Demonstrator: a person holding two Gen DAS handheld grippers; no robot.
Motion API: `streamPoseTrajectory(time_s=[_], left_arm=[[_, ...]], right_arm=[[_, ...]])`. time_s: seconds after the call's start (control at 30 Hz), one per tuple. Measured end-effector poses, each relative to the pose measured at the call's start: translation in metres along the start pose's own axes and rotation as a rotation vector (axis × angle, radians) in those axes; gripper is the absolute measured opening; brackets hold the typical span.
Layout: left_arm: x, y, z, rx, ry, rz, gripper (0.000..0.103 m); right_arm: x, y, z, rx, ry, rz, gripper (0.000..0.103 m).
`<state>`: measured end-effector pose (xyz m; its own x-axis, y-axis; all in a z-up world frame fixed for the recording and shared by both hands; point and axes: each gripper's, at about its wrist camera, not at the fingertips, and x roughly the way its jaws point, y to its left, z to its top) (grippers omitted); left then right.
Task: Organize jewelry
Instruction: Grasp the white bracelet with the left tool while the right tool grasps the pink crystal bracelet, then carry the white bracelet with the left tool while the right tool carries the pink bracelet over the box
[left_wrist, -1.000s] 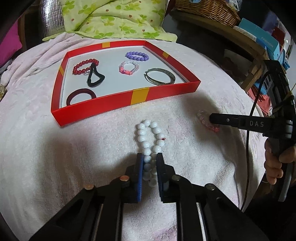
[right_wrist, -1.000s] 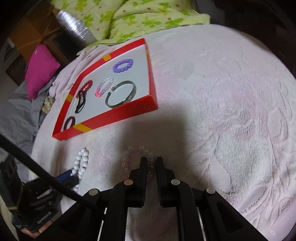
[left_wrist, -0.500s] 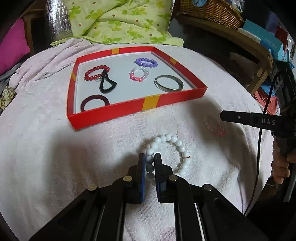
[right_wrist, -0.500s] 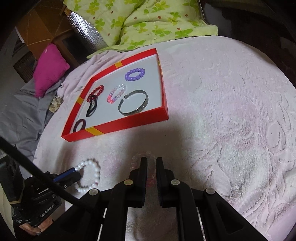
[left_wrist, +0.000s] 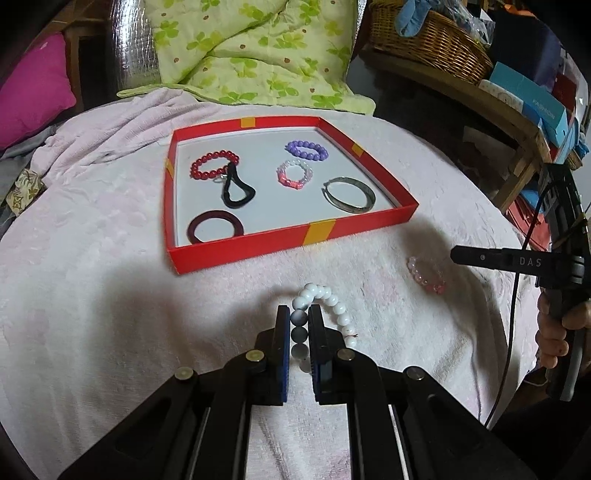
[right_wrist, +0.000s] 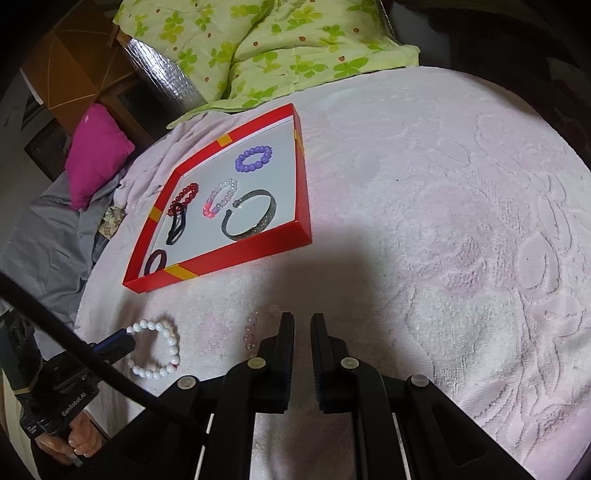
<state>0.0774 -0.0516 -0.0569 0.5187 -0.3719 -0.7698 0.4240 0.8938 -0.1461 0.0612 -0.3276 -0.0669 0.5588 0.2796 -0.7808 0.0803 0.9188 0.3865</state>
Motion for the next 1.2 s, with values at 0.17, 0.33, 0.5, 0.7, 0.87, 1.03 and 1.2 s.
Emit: streamPoseTrajectory(time_s=[0.17,0.33,0.5,0.7,0.87,1.03,1.2], left_arm=[[0.002,-0.001,-0.001,0.003,0.008,0.001,0.010],[0.000,-0.002,0.000,0.003,0.007,-0.006,0.010],[-0.001,-0.001,-0.001,0.009,0.012,0.001,0.010],[-0.004,-0.001,0.000,0.005,0.003,-0.008,0.010],[-0.007,-0.001,0.001,0.003,-0.009,-0.020,0.010],[-0.012,0.001,0.003,-0.012,-0.037,-0.040,0.010],[-0.021,0.001,0.008,-0.015,-0.086,-0.070,0.010]], right_arm=[[0.006,0.004,-0.002,-0.022,0.037,-0.031,0.011],[0.015,0.012,-0.004,-0.027,0.060,-0.046,0.023],[0.020,0.015,-0.005,-0.033,0.060,-0.068,0.024],[0.029,0.029,-0.008,-0.097,0.037,-0.125,0.026],[0.035,0.051,-0.015,-0.231,0.016,-0.205,0.020],[0.033,0.060,-0.016,-0.278,-0.006,-0.211,0.009],[0.019,0.056,-0.011,-0.228,-0.039,-0.135,0.009]])
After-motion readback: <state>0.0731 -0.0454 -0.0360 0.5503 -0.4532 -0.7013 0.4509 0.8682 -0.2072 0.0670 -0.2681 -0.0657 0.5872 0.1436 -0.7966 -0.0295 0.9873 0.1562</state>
